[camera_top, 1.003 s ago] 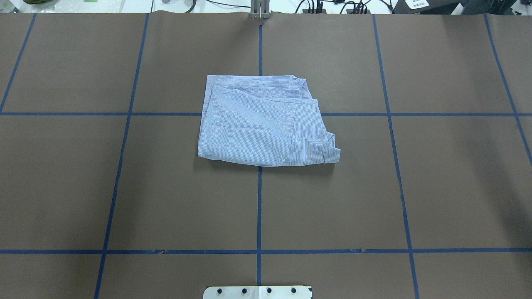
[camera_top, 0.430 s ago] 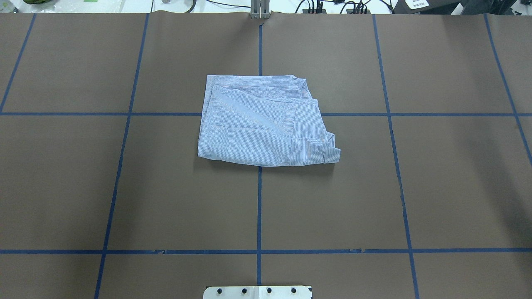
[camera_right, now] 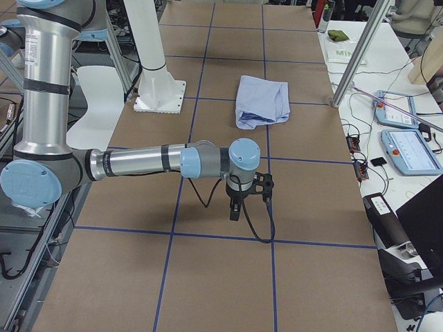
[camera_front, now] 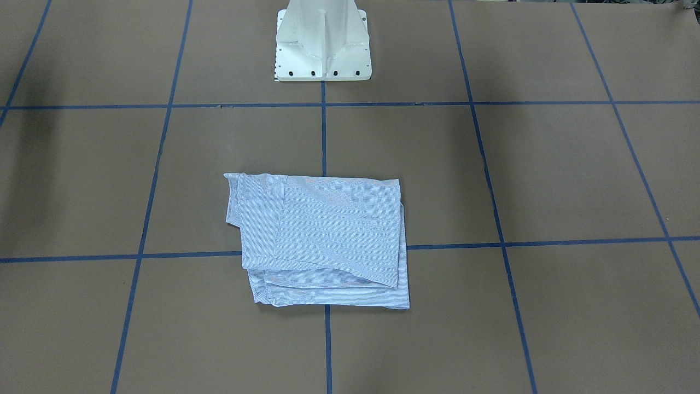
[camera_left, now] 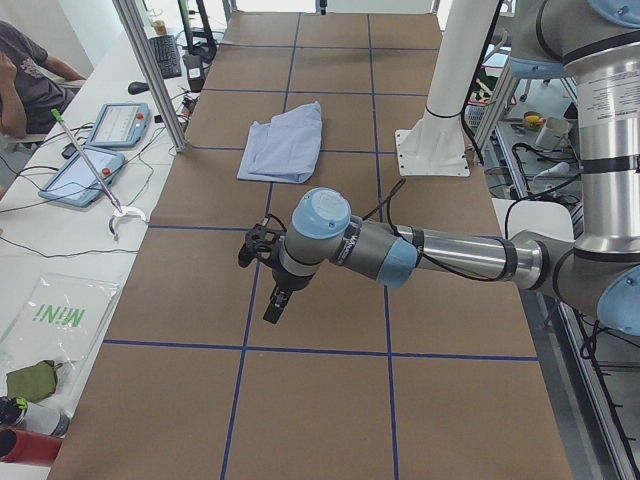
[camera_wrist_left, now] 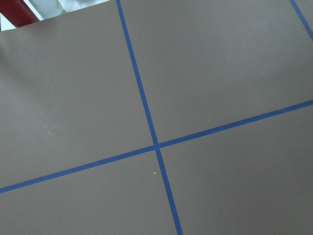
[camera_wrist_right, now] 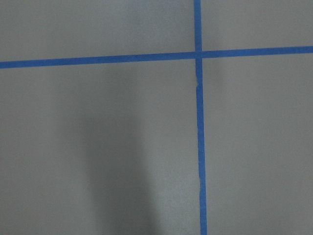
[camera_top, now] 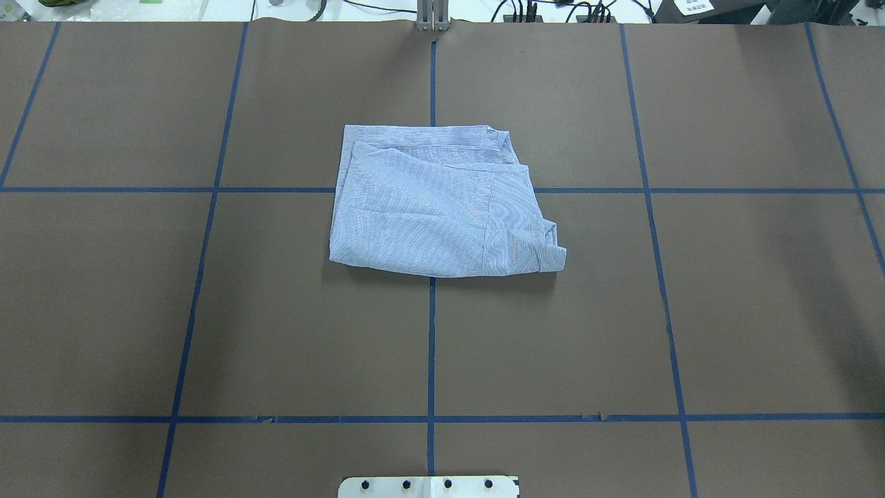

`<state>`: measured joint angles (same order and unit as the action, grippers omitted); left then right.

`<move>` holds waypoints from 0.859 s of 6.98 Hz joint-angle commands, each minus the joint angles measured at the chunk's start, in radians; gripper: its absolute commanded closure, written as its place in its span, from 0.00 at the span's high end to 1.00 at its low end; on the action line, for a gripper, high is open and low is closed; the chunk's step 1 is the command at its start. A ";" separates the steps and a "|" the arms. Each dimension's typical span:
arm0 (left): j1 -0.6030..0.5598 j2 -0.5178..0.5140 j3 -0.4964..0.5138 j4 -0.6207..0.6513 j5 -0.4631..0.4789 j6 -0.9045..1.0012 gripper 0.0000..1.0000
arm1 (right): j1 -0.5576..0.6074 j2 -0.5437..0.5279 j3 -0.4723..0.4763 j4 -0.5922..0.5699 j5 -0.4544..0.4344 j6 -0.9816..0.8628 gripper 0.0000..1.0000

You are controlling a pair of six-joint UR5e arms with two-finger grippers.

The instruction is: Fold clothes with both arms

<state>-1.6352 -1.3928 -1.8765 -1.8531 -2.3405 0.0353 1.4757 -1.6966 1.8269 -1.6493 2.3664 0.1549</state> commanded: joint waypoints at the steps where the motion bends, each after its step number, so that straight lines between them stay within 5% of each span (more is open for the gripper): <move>1: 0.000 0.000 -0.001 0.000 -0.002 0.000 1.00 | 0.000 0.000 -0.001 -0.001 -0.001 0.000 1.00; 6: 0.000 0.000 -0.023 0.000 0.001 0.000 1.00 | 0.002 0.000 0.008 0.000 0.008 -0.006 1.00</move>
<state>-1.6357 -1.3934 -1.8974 -1.8530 -2.3389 0.0353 1.4759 -1.6966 1.8316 -1.6491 2.3694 0.1529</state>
